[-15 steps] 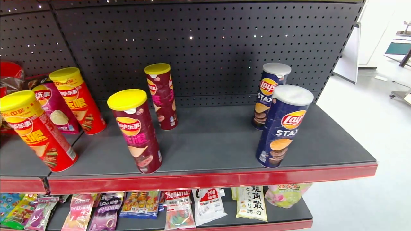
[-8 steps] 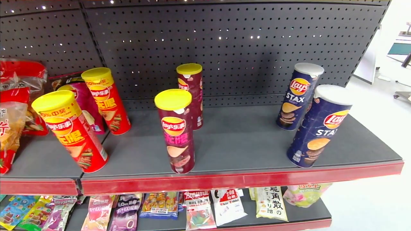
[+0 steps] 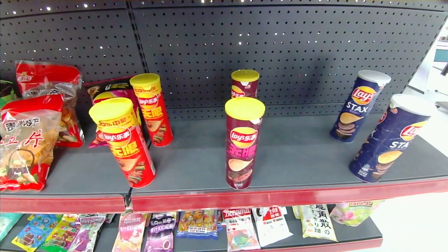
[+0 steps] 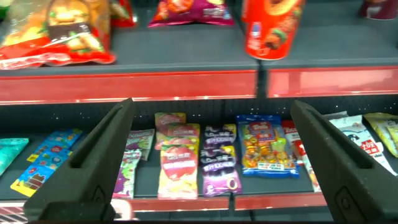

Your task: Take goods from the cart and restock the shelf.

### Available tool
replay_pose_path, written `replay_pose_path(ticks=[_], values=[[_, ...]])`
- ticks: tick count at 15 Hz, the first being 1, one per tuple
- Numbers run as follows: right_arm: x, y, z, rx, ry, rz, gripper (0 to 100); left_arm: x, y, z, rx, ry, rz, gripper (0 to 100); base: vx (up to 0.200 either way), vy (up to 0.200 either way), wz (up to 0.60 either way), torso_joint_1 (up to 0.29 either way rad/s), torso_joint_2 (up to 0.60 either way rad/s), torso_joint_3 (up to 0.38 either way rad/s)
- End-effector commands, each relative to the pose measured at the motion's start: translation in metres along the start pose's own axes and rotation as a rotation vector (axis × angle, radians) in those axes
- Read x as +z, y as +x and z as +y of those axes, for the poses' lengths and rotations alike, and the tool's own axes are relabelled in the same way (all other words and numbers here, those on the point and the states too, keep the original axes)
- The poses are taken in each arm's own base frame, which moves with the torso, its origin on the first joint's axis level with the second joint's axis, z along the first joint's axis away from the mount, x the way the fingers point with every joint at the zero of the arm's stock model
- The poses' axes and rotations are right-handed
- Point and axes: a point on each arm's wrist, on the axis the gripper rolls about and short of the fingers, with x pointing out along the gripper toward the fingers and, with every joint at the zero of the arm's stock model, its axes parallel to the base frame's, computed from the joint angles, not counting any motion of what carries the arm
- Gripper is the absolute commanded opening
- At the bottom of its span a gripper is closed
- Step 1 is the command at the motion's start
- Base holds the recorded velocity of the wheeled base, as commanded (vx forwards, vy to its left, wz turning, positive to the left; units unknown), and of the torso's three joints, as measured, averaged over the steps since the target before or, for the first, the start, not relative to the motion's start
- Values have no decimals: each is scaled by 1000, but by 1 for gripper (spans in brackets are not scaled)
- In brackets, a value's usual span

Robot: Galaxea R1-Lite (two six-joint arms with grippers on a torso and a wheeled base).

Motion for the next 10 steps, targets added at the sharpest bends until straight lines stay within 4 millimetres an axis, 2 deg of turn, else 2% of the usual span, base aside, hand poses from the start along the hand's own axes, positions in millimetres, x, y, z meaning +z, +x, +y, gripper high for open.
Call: replay_pose_path(ticks=[1, 10], values=[[0, 0, 0, 1, 0, 1, 100, 0, 0, 0, 1, 0, 0, 100, 0, 0, 0, 0, 0, 0], [0, 0, 0, 1, 0, 1, 100, 0, 0, 0, 1, 0, 0, 100, 0, 0, 0, 0, 0, 0]])
